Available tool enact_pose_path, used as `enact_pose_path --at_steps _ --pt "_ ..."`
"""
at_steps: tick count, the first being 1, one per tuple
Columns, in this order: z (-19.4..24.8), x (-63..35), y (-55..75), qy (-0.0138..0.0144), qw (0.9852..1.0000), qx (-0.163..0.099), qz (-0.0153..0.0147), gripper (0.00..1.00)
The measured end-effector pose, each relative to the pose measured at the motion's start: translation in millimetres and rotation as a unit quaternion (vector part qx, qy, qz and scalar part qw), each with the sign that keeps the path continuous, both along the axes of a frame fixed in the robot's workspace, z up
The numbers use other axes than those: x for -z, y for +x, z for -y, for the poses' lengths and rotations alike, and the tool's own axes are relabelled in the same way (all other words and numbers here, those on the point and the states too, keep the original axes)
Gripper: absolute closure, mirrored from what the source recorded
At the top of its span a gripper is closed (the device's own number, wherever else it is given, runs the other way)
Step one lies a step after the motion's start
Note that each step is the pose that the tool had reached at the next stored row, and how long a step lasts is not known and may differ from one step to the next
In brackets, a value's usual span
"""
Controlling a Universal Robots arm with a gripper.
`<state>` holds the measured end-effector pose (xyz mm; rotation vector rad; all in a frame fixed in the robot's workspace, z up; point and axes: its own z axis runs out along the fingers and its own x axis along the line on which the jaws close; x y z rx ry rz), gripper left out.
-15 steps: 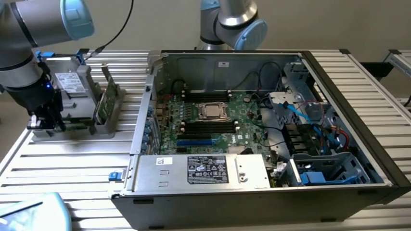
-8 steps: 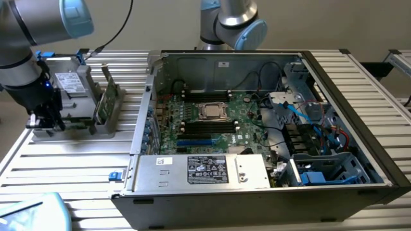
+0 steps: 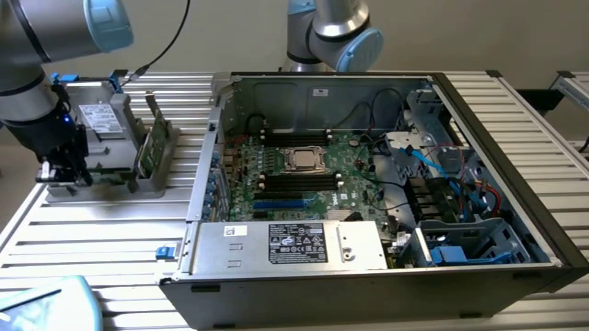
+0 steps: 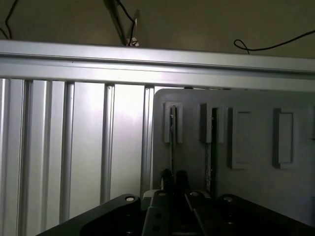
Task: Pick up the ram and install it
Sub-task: 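Pick up the ram and move it above insertion slot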
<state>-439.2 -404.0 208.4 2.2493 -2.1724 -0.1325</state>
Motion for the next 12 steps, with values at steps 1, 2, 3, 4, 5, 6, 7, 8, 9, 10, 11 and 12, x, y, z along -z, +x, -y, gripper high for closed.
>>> enact_pose_path --at_steps 1,2,3,4,5,6,7,8,9,10,11,12 --pt "0.0 -0.5 0.0 0.0 1.0 0.0 -0.0001 0.85" --pt "0.0 -1.1 0.0 0.0 1.0 0.0 -0.0001 0.85" --pt "0.0 -1.8 0.0 0.0001 1.0 0.0 -0.0001 0.85" --pt "0.0 -2.8 0.0 0.0002 1.0 0.0 -0.0001 0.85" --pt "0.0 -3.8 0.0 0.0002 1.0 0.0 -0.0001 0.85" --pt "0.0 -4.9 0.0 0.0002 1.0 0.0 0.0 0.85" --pt "0.0 -6.5 0.0 0.0002 1.0 0.0 -0.0001 0.85" --pt "0.0 -8.3 0.0 0.0002 1.0 0.0 -0.0001 0.85" --pt "0.0 -10.0 0.0 0.0003 1.0 0.0 0.0 0.85" --pt "0.0 -11.3 0.0 0.0003 1.0 0.0 -0.0001 0.85" --pt "0.0 -12.5 0.0 0.0003 1.0 0.0 -0.0001 0.85" --pt "0.0 -13.7 0.0 0.0003 1.0 0.0 -0.0001 0.85"
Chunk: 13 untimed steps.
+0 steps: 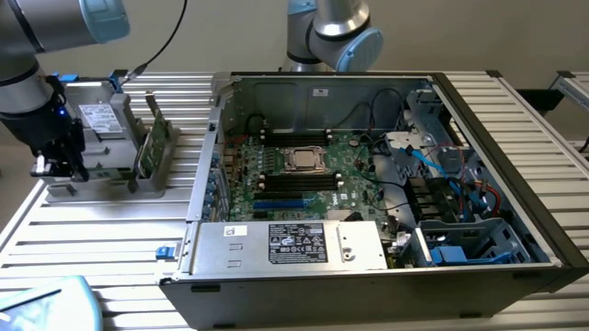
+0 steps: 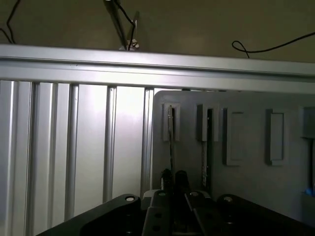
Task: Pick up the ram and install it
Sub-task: 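Pick up the ram and move it above insertion slot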
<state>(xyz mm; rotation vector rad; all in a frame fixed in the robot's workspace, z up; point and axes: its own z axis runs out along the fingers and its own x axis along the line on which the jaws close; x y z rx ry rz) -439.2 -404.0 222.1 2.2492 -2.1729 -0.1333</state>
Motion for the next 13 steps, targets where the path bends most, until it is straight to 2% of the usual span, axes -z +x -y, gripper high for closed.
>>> enact_pose_path --at_steps 6,13 --pt "0.0 -7.8 0.1 0.0007 1.0 0.001 0.0001 0.85" --pt "0.0 -24.7 0.1 0.0009 1.0 0.001 0.0 0.85"
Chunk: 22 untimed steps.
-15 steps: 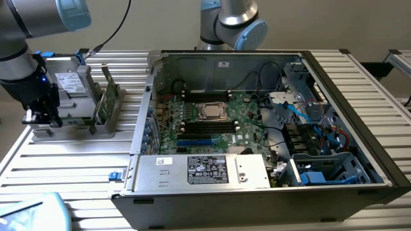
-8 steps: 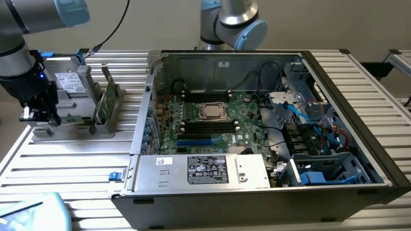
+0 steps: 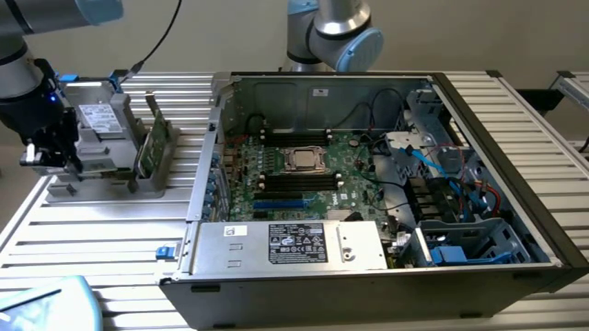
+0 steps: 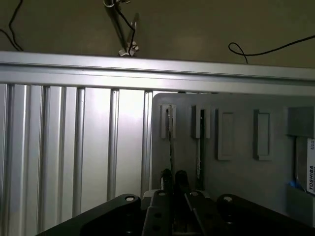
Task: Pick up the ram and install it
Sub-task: 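Pick up the ram and move it above insertion slot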
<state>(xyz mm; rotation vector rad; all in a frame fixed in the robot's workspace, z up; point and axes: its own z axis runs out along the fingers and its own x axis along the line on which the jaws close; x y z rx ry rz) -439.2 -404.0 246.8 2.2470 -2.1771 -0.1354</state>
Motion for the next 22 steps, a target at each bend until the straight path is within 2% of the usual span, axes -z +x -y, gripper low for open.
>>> enact_pose_path --at_steps 7,22 --pt "0.0 -15.1 0.0 0.0 1.0 0.0 0.0 0.85" --pt "0.1 -79.7 1.0 0.0 1.0 -0.001 -0.0008 0.85"
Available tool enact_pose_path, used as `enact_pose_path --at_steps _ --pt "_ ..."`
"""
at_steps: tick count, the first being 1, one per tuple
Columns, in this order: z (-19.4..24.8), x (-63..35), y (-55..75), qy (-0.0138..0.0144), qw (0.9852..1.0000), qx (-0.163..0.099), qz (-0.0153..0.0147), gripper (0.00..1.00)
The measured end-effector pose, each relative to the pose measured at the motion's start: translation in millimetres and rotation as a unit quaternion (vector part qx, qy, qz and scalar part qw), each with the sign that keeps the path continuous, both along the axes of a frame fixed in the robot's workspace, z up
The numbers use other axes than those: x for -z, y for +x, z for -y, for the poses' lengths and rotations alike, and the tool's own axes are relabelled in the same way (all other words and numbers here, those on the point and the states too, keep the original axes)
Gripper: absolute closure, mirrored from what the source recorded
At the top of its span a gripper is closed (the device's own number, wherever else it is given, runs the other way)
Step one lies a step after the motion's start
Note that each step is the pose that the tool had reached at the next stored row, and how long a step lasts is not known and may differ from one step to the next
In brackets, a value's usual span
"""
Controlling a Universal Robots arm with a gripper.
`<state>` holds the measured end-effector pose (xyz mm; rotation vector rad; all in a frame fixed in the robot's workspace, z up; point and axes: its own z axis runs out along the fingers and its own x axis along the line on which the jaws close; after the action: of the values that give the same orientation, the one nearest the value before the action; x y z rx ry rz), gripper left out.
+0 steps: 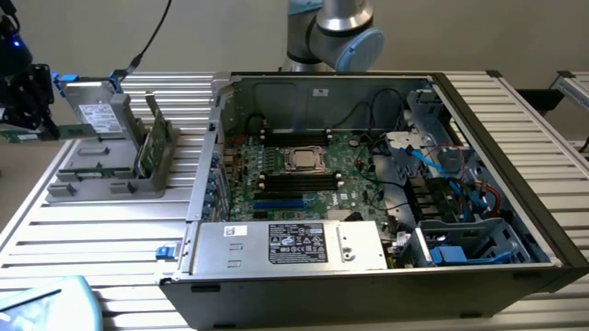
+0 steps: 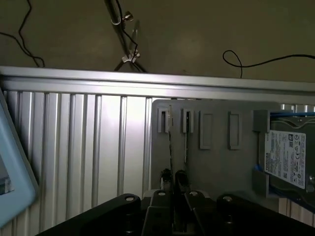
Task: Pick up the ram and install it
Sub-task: 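Pick up the ram and move it above insertion slot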
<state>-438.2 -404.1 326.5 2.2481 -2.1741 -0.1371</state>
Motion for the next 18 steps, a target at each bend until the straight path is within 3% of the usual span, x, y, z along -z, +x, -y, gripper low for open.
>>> enact_pose_path --at_steps 6,18 --pt "-0.1 -18.0 9.8 0.0 1.0 0.0 -0.0066 0.85" --pt "-0.1 -37.5 36.7 0.0 0.9996 0.0 -0.0279 0.85"
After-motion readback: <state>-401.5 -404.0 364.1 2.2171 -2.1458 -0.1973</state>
